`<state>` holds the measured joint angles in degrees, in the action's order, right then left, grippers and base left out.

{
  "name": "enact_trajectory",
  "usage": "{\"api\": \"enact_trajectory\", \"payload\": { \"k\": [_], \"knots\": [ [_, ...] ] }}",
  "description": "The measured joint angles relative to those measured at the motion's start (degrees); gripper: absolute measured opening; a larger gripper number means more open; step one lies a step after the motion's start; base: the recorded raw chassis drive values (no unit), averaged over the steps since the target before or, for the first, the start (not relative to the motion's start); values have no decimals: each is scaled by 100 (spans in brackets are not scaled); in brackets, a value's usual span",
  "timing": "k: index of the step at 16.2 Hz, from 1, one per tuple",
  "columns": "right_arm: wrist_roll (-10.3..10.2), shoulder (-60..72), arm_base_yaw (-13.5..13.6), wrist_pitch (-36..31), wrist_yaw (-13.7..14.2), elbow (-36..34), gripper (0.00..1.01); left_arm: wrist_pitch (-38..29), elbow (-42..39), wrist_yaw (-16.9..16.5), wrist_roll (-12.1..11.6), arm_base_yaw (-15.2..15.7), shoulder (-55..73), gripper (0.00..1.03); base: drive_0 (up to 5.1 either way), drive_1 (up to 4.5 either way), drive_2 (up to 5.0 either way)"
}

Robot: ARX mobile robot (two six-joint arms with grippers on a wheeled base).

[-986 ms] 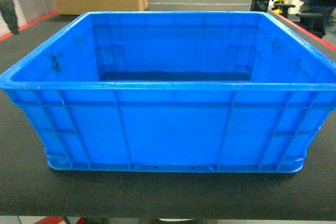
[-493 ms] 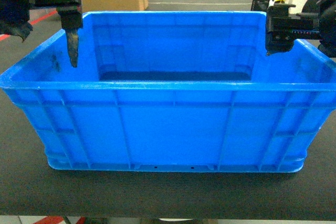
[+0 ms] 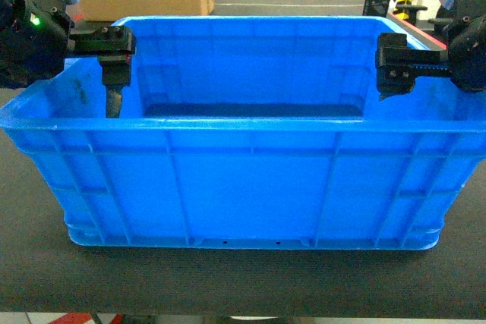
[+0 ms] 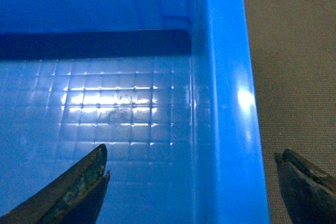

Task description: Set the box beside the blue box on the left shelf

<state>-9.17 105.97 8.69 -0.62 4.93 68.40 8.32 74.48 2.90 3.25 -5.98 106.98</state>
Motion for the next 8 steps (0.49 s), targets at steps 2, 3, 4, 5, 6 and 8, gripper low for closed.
{"api": "enact_trajectory", "payload": {
  "k": [2, 3, 4, 5, 6, 8],
  "knots": [
    [24, 0, -7, 7, -2, 0, 72, 63, 31, 153, -90, -2, 0, 67, 0, 0, 0],
    [26, 0, -7, 4, -4, 0, 61, 70, 42, 186, -111, -2, 0, 56, 0, 0, 0],
    [44, 0, -7, 7, 24, 0, 51, 74, 42, 208, -136, -2, 0, 47, 0, 0, 0],
    [70, -2, -11, 4, 50, 0, 38, 109, 44, 245, -177, 24, 0, 32, 0, 0, 0],
    [81, -9, -11, -2, 105, -7, 27, 114, 50, 245, -199, 55, 0, 23, 0, 0, 0],
    [136, -105, -4, -114, 101, -131, 22, 15, 50, 315, -267, 50, 0, 21, 0, 0, 0]
  ]
}}
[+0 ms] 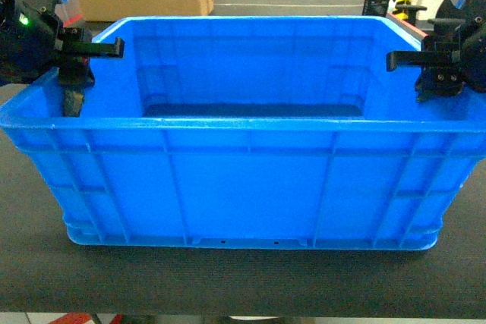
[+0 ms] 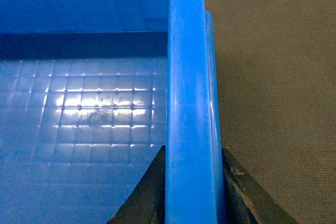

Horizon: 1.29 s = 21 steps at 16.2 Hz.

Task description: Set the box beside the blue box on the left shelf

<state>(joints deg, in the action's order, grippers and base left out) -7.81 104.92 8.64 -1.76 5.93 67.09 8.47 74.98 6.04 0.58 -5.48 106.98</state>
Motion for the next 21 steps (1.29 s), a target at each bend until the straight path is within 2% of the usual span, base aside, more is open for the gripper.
{"api": "enact_trajectory", "payload": {
  "k": [5, 8, 10, 13, 16, 17, 18, 21],
  "knots": [
    [-70, -240, 94, -343, 7, -321, 22, -656, -350, 144, -151, -24, -129, 20, 0, 0, 0],
    [-90, -514, 186, -741, 140, -549, 22, -1263, -614, 291, -304, -79, -382, 20, 0, 0, 0],
    [-15, -898, 234, -1207, 350, -723, 22, -1985, -894, 439, -407, -168, -776, 20, 0, 0, 0],
    [111, -1294, 284, -1768, 533, -925, 22, -2699, -1220, 474, -407, -240, -1233, 20, 0, 0, 0],
    [352, -1668, 354, -2393, 763, -1178, 21, -3270, -1604, 584, -372, -330, -1729, 20, 0, 0, 0],
    [501, -1805, 413, -2732, 859, -1414, 21, -3578, -1939, 682, -369, -356, -1982, 20, 0, 0, 0],
    [553, -1875, 420, -2806, 887, -1534, 21, -3807, -2181, 697, -361, -367, -2090, 20, 0, 0, 0],
    [577, -1930, 422, -2789, 881, -1534, 21, -3807, -2271, 691, -361, -367, -2243, 20, 0, 0, 0]
  ]
}}
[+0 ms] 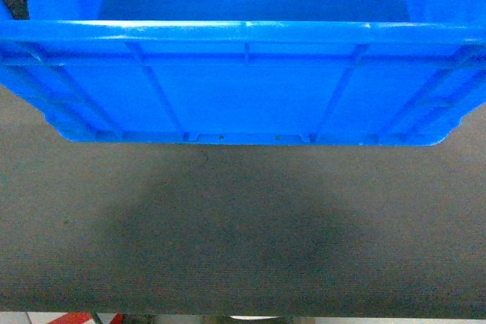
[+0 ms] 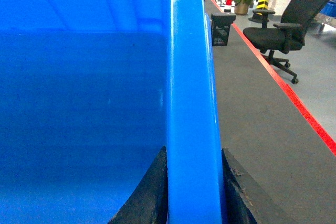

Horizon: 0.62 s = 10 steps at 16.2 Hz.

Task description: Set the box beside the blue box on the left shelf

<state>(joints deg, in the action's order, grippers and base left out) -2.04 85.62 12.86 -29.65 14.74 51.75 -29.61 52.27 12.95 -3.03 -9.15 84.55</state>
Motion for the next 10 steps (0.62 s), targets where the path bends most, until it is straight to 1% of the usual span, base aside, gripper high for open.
{"api": "enact_trajectory", "payload": {
  "k": [1, 3, 5, 10],
  "knots": [
    [7, -35, 0, -9, -11, 0, 21, 0, -2, 13, -2, 0, -46, 20, 0, 0, 0],
    [116, -153, 57, -339, 74, -160, 21, -55, -35, 28, 2, 0, -118, 20, 0, 0, 0],
    [186, -249, 66, -343, 109, -166, 21, -72, -35, 15, 24, -9, -136, 20, 0, 0, 0],
    [208, -249, 66, -341, 118, -170, 21, -57, -35, 15, 26, -9, -136, 20, -14, -14, -14]
  ]
}}
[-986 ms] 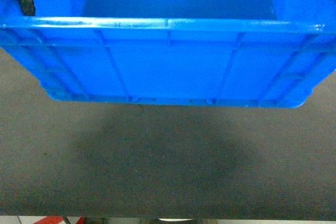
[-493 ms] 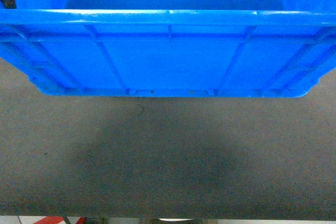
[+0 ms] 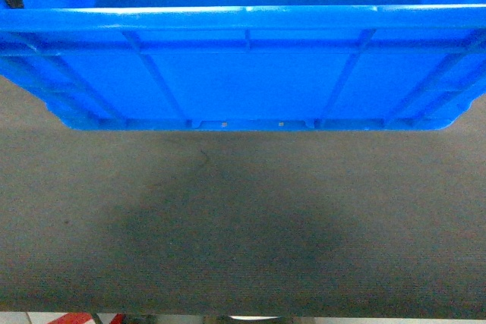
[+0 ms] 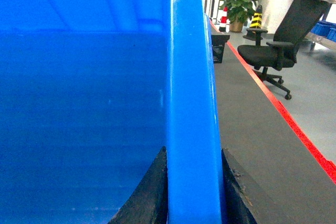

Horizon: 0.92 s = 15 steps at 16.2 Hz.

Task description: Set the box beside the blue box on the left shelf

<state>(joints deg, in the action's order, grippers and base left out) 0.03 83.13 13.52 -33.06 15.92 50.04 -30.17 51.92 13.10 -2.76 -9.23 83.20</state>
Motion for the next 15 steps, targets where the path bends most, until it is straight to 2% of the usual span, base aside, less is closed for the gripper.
{"api": "enact_trajectory", "payload": {
  "k": [15],
  "knots": [
    [7, 0, 0, 2, 15, 0, 21, 4, 0, 17, 0, -15, -2, 20, -174, -174, -174]
  ]
}}
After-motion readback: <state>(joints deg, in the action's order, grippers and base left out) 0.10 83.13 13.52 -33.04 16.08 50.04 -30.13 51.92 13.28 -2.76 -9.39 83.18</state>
